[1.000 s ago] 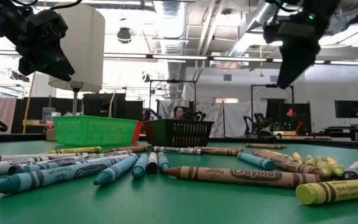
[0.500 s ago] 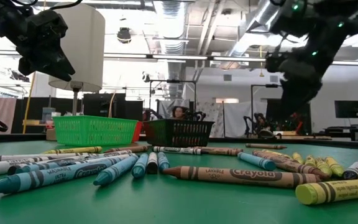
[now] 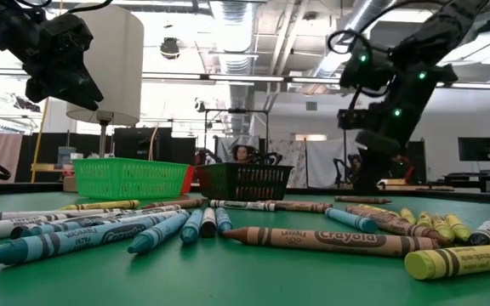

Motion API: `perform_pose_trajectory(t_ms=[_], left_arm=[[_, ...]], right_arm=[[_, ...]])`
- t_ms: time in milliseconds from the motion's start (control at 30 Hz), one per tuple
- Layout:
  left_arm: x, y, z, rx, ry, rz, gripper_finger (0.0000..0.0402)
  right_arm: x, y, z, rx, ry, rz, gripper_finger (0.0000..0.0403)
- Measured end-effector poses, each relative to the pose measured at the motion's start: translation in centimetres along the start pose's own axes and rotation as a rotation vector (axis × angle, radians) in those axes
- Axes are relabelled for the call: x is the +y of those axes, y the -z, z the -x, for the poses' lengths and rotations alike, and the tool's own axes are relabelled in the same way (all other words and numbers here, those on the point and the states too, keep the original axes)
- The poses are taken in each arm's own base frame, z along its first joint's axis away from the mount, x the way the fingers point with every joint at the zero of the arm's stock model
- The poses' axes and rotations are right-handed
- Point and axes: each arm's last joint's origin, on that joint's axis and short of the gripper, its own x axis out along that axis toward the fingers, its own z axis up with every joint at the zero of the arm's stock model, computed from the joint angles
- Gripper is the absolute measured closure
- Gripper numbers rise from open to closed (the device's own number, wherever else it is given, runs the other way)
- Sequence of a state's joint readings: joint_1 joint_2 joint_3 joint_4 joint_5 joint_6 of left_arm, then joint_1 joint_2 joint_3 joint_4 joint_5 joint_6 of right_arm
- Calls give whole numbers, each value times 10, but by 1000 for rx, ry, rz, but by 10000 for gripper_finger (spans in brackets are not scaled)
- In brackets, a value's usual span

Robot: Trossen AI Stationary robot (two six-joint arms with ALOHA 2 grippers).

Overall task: Sort crayons
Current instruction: Put the brown crayon into the red bin

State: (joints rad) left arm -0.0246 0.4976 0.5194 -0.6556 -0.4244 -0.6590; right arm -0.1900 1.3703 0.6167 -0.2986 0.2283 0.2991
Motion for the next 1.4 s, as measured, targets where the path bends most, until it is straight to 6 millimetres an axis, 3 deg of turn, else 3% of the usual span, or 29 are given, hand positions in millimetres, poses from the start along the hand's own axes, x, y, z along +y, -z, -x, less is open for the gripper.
perform_pose_trajectory(t_ms=[333, 567, 733, 1033, 1267, 1400], left_arm=[[0, 0, 0, -1, -1, 0, 265], [0, 0, 0, 1, -2, -1, 265], [0, 0, 0, 3, -4, -2, 265], [0, 0, 0, 3, -4, -2, 265], [0, 0, 0, 3, -3, -2, 265], [0, 0, 0, 3, -3, -2, 265]], right_arm=[[-5, 1, -9, 49, -24, -2, 270], [-2, 6, -28, 114, -9, 13, 270], [-1, 9, -32, 138, -4, -12, 290], [-4, 7, -22, 118, -6, -95, 390], [-1, -5, -8, 60, -34, -163, 399], [6, -35, 12, -78, -67, -198, 400]])
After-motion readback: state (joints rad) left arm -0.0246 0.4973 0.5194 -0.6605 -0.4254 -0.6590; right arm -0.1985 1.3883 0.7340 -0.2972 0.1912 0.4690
